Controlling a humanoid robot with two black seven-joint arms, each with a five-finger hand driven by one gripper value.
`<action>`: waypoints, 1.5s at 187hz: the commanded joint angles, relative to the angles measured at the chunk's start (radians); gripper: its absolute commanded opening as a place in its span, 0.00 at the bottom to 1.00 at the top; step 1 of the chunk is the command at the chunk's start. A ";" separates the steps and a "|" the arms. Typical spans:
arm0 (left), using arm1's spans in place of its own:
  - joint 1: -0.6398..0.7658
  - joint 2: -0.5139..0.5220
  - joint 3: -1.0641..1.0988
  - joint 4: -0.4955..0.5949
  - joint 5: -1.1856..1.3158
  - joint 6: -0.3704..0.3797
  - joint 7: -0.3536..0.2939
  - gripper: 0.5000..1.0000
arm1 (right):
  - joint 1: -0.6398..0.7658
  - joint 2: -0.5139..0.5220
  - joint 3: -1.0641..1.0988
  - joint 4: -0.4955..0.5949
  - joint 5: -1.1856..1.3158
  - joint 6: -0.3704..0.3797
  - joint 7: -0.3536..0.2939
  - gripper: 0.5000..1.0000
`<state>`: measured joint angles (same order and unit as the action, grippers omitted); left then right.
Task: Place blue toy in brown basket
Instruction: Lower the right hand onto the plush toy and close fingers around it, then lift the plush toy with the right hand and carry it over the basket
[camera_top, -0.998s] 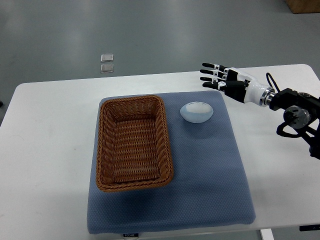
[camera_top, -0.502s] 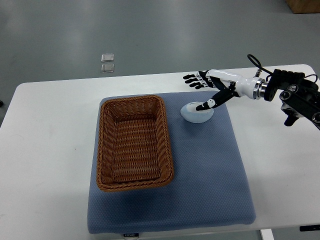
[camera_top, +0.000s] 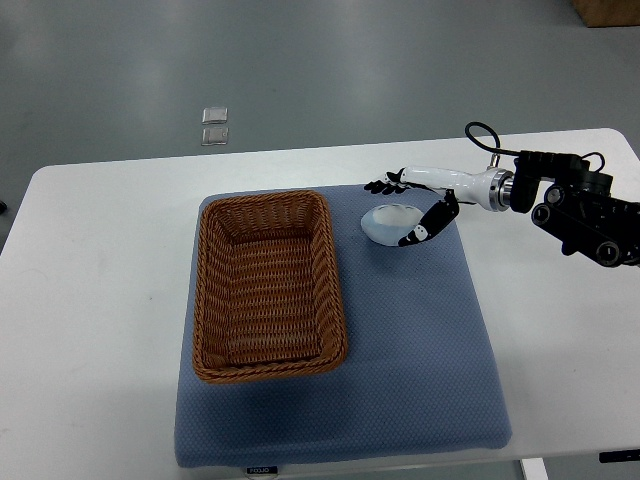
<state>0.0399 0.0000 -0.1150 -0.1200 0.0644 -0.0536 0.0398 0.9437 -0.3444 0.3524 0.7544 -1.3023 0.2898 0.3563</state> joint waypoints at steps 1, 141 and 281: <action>0.000 0.000 0.000 0.000 0.000 0.000 0.000 1.00 | -0.002 0.024 -0.015 -0.018 0.000 -0.040 -0.005 0.73; 0.000 0.000 0.000 0.000 0.000 0.000 0.000 1.00 | -0.008 0.051 -0.064 -0.096 0.001 -0.084 0.003 0.00; 0.000 0.000 0.000 0.000 0.000 0.000 0.000 1.00 | 0.020 0.030 0.031 0.022 0.021 -0.087 0.255 0.00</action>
<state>0.0399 0.0000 -0.1150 -0.1196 0.0644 -0.0537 0.0398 0.9631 -0.3156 0.3546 0.7500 -1.2809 0.2007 0.6033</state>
